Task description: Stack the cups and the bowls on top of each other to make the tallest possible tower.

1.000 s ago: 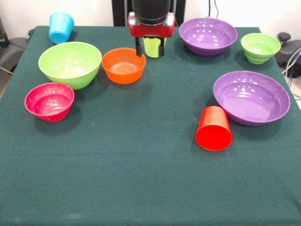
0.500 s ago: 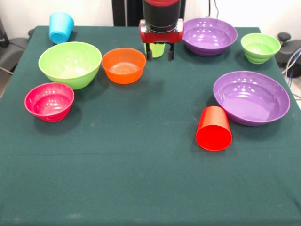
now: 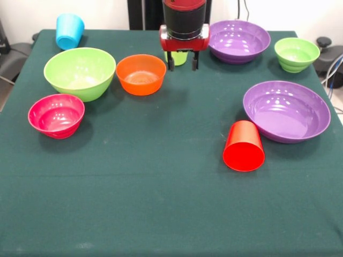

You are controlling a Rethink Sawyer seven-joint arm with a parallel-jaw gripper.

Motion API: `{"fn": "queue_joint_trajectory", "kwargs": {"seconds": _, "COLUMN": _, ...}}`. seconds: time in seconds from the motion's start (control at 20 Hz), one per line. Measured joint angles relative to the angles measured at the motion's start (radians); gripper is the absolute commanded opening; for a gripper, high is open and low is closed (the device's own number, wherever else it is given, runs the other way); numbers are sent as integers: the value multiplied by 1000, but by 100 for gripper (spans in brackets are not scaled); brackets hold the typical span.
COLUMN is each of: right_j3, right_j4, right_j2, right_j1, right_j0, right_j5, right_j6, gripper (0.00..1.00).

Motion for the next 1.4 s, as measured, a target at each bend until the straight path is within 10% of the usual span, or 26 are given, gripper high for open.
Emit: {"fn": "queue_joint_trajectory", "kwargs": {"seconds": 1.4, "right_j3": 1, "right_j4": 20, "right_j2": -16, "right_j1": -100, "right_j0": -12, "right_j5": 0, "right_j6": 0, "gripper": 100}}
